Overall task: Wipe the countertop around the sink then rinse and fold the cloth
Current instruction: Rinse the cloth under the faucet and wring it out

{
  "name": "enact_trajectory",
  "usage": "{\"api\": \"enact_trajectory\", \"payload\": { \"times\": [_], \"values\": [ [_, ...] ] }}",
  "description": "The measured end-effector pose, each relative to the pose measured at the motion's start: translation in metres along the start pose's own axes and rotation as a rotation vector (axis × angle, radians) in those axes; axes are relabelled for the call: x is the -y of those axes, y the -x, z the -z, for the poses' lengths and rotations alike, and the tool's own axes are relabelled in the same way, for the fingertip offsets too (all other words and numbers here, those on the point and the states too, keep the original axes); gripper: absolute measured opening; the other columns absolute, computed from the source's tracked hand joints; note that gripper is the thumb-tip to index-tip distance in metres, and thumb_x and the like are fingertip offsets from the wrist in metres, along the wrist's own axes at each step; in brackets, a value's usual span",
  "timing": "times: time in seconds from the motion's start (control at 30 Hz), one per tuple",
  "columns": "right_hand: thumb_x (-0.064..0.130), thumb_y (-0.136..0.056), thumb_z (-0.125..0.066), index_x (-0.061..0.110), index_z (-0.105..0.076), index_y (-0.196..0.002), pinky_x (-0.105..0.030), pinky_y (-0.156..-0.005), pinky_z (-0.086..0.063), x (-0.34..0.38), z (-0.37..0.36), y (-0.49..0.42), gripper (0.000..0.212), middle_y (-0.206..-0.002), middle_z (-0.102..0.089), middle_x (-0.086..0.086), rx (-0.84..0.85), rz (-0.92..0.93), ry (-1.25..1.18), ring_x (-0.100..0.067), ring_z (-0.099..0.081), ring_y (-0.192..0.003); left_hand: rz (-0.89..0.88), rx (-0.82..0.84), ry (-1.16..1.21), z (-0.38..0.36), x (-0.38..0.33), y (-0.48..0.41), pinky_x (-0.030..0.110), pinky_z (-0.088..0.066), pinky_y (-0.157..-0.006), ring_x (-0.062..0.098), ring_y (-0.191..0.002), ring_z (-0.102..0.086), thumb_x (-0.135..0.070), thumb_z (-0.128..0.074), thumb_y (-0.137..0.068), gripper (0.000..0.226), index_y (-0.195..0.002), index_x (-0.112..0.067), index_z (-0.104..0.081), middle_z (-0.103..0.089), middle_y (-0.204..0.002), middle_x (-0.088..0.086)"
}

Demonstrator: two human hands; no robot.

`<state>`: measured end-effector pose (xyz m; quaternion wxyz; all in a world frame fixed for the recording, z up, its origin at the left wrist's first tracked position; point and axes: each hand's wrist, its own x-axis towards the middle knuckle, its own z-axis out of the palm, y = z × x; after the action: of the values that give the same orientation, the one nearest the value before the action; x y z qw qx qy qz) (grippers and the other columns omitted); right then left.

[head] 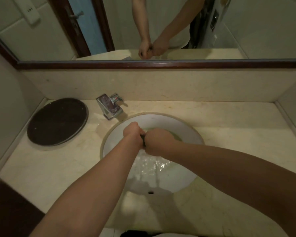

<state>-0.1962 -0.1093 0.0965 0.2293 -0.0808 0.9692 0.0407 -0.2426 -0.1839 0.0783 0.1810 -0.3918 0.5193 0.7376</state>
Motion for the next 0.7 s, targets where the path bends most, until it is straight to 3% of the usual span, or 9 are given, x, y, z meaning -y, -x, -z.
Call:
{"api": "enact_trajectory", "payload": {
  "times": [0.1, 0.17, 0.23, 0.3, 0.37, 0.43, 0.53, 0.6, 0.7],
  "values": [
    [0.011, -0.085, -0.048, 0.012, -0.06, -0.082, -0.031, -0.058, -0.043, -0.006, 0.0, -0.001, 0.013, -0.076, -0.059, -0.003, -0.047, 0.024, -0.122, -0.022, -0.054, -0.064, -0.037, 0.051, -0.01, 0.003, 0.001, -0.002, 0.023, -0.033, -0.047, 0.017, -0.044, -0.037, -0.019, -0.055, -0.092, 0.036, -0.058, -0.015, -0.043, -0.043, -0.044, -0.001],
    [0.015, -0.089, -0.046, 0.009, -0.059, -0.081, -0.027, -0.054, -0.04, -0.013, 0.004, -0.001, 0.016, -0.066, -0.051, -0.004, 0.027, 0.032, -0.259, -0.019, -0.048, -0.056, -0.097, 0.154, -0.105, 0.006, -0.003, 0.004, 0.027, -0.043, -0.056, 0.017, -0.055, -0.05, -0.031, -0.058, -0.094, 0.033, -0.066, -0.014, -0.052, -0.054, -0.06, 0.003],
    [0.025, -0.089, -0.052, 0.012, -0.055, -0.078, -0.023, -0.046, -0.032, -0.023, 0.011, -0.002, 0.018, -0.059, -0.047, -0.003, 0.202, -0.029, -0.638, -0.016, -0.041, -0.046, -0.187, 0.24, -0.234, 0.014, -0.009, 0.014, 0.033, -0.053, -0.069, 0.019, -0.081, -0.062, -0.04, -0.058, -0.094, 0.026, -0.09, -0.014, -0.06, -0.064, -0.088, 0.006],
    [0.035, -0.087, -0.058, 0.019, -0.045, -0.068, -0.02, -0.042, -0.024, -0.036, 0.02, -0.001, 0.027, -0.055, -0.041, 0.002, 0.41, -0.071, -0.96, -0.012, -0.034, -0.041, -0.334, 0.321, -0.322, 0.029, -0.012, 0.022, 0.042, -0.056, -0.086, 0.024, -0.102, -0.062, -0.034, -0.058, -0.095, 0.031, -0.118, -0.015, -0.054, -0.061, -0.115, 0.013],
    [0.035, -0.089, -0.059, 0.022, -0.043, -0.064, -0.019, -0.039, -0.022, -0.047, 0.029, 0.0, 0.032, -0.055, -0.039, 0.004, 0.562, -0.03, -1.126, -0.009, -0.032, -0.042, -0.578, 0.396, -0.461, 0.047, -0.014, 0.032, 0.045, -0.054, -0.092, 0.023, -0.107, -0.059, -0.011, -0.057, -0.092, 0.044, -0.133, -0.021, -0.043, -0.053, -0.123, 0.013],
    [0.027, -0.091, -0.058, 0.02, -0.045, -0.062, -0.018, -0.038, -0.026, -0.056, 0.038, 0.005, 0.033, -0.055, -0.043, 0.003, 0.65, 0.006, -1.297, -0.009, -0.04, -0.043, -0.932, 0.444, -0.778, 0.061, -0.017, 0.04, 0.039, -0.053, -0.093, 0.018, -0.115, -0.053, 0.006, -0.056, -0.079, 0.075, -0.141, -0.029, -0.034, -0.044, -0.133, 0.007],
    [0.017, -0.085, -0.059, 0.012, -0.049, -0.07, -0.019, -0.04, -0.043, -0.059, 0.055, 0.019, 0.019, -0.064, -0.062, -0.005, 0.721, 0.114, -1.401, -0.017, -0.064, -0.055, -1.408, 0.394, -1.325, 0.065, -0.026, 0.044, 0.04, -0.051, -0.096, 0.028, -0.129, -0.041, 0.002, -0.066, -0.069, 0.094, -0.146, -0.03, -0.022, -0.022, -0.149, 0.009],
    [0.018, -0.083, -0.06, 0.009, -0.052, -0.081, -0.02, -0.042, -0.049, -0.056, 0.065, 0.027, 0.013, -0.076, -0.072, -0.011, 0.745, 0.207, -1.409, -0.02, -0.071, -0.063, -1.585, 0.332, -1.442, 0.059, -0.036, 0.05, 0.046, -0.048, -0.099, 0.037, -0.134, -0.035, -0.011, -0.076, -0.071, 0.088, -0.142, -0.026, -0.026, -0.013, -0.152, 0.01],
    [0.027, -0.087, -0.061, 0.011, -0.068, -0.083, -0.014, -0.035, -0.041, -0.055, 0.072, 0.028, 0.018, -0.081, -0.073, -0.009, 0.868, 0.38, -1.514, -0.01, -0.063, -0.051, -2.019, 0.372, -1.268, 0.047, -0.053, 0.052, 0.053, -0.043, -0.101, 0.042, -0.128, -0.041, -0.011, -0.073, -0.075, 0.048, -0.116, -0.009, -0.048, -0.04, -0.139, 0.02]
  ]
}}
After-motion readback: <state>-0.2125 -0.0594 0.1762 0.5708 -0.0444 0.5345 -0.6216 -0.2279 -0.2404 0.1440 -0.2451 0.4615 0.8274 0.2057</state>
